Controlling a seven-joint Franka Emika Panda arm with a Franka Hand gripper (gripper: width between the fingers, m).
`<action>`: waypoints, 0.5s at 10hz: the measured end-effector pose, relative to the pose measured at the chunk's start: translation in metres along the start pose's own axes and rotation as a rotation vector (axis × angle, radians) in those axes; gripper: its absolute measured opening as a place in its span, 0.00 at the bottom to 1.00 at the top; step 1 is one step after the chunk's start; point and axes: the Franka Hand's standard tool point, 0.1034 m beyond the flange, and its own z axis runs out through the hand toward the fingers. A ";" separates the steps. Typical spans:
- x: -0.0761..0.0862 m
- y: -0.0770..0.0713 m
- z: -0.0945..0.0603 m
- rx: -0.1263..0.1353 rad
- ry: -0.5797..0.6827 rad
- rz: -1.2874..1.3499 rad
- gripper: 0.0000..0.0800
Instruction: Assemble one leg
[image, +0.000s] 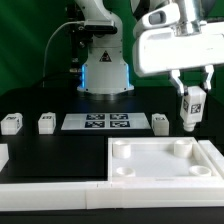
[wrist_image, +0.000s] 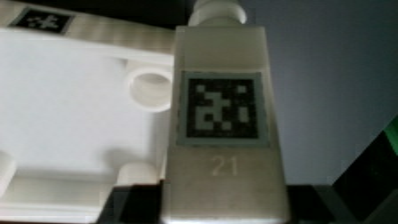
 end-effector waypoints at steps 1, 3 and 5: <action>0.013 0.006 -0.011 -0.006 0.009 -0.002 0.37; 0.021 0.012 -0.012 -0.011 0.023 -0.014 0.37; 0.018 0.011 -0.011 -0.010 0.017 -0.018 0.37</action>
Offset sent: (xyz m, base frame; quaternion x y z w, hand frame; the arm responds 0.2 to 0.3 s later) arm 0.0000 0.0000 0.0000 0.0000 0.0000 0.0000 1.0000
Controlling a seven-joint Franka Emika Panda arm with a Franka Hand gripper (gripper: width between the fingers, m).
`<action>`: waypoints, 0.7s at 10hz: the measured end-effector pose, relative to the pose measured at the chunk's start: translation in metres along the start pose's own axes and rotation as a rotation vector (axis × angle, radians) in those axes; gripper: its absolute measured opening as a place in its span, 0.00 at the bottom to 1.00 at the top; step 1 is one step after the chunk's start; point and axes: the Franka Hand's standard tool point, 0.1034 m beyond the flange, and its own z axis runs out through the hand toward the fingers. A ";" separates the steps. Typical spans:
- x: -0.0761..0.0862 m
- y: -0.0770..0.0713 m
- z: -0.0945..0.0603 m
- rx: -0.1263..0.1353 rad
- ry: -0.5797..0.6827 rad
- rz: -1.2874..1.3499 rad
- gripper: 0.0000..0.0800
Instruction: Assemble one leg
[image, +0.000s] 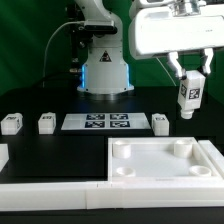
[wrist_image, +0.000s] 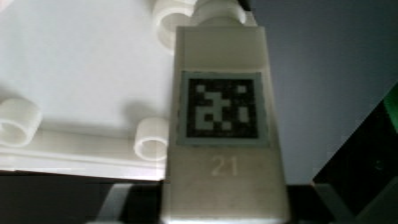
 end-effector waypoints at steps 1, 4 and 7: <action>0.000 0.000 0.000 0.000 0.000 0.000 0.37; 0.020 0.016 0.006 -0.010 0.013 -0.032 0.37; 0.053 0.032 0.021 -0.016 0.039 -0.057 0.37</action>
Offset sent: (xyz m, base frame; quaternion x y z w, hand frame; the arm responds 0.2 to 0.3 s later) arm 0.0368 -0.0113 0.0071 0.0025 -0.0014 -0.0267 0.9996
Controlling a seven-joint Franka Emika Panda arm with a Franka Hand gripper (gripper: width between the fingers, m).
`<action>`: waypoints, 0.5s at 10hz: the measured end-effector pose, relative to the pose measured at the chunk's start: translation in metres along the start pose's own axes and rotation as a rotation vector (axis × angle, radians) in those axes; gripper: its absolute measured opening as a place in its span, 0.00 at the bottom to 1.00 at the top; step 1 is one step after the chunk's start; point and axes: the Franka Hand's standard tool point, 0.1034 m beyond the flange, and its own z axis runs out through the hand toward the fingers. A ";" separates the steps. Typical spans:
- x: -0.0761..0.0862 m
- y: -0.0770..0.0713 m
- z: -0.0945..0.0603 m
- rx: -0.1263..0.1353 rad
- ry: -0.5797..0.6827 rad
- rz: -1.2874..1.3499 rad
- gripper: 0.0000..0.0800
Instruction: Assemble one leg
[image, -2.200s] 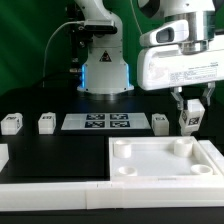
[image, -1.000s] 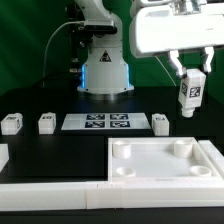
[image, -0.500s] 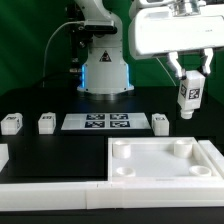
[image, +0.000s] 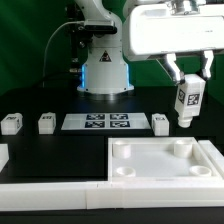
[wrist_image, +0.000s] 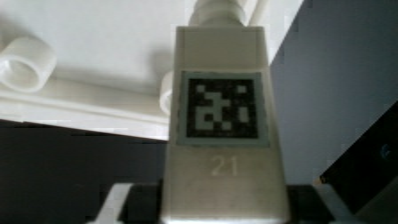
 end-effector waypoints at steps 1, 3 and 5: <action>0.008 0.002 0.004 0.001 0.006 -0.006 0.37; 0.014 0.005 0.008 0.000 0.012 -0.026 0.37; 0.013 0.005 0.008 0.000 0.011 -0.026 0.37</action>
Offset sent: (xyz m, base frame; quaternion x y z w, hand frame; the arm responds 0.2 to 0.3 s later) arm 0.0000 0.0000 0.0000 0.0000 0.0000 0.0000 1.0000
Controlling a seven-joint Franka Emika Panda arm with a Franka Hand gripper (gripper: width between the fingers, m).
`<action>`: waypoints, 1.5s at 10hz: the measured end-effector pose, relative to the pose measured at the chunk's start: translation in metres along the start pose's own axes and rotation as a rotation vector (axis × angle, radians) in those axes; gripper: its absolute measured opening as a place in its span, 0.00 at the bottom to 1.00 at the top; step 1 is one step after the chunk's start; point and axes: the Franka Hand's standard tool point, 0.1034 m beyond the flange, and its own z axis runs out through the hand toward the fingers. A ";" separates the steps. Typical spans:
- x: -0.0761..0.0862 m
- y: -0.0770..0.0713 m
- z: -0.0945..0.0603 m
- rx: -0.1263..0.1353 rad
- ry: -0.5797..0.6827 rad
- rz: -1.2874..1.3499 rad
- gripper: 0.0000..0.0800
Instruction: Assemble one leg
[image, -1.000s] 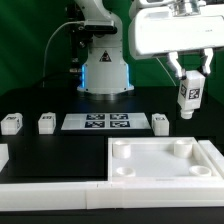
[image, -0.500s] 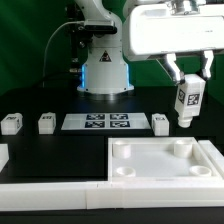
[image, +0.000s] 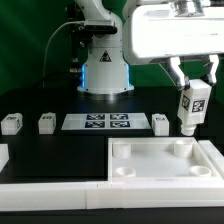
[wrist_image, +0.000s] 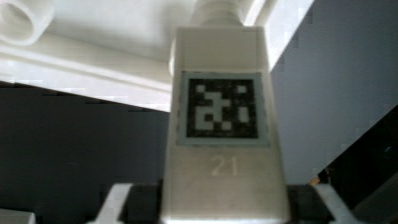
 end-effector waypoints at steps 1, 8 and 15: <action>0.001 0.001 0.000 -0.003 0.015 -0.002 0.37; 0.009 0.012 0.018 -0.034 0.145 0.001 0.37; 0.016 0.013 0.025 -0.032 0.142 -0.012 0.37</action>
Offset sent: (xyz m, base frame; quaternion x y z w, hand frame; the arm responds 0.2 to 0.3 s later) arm 0.0000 0.0000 0.0000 0.0000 0.0998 0.0000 0.9950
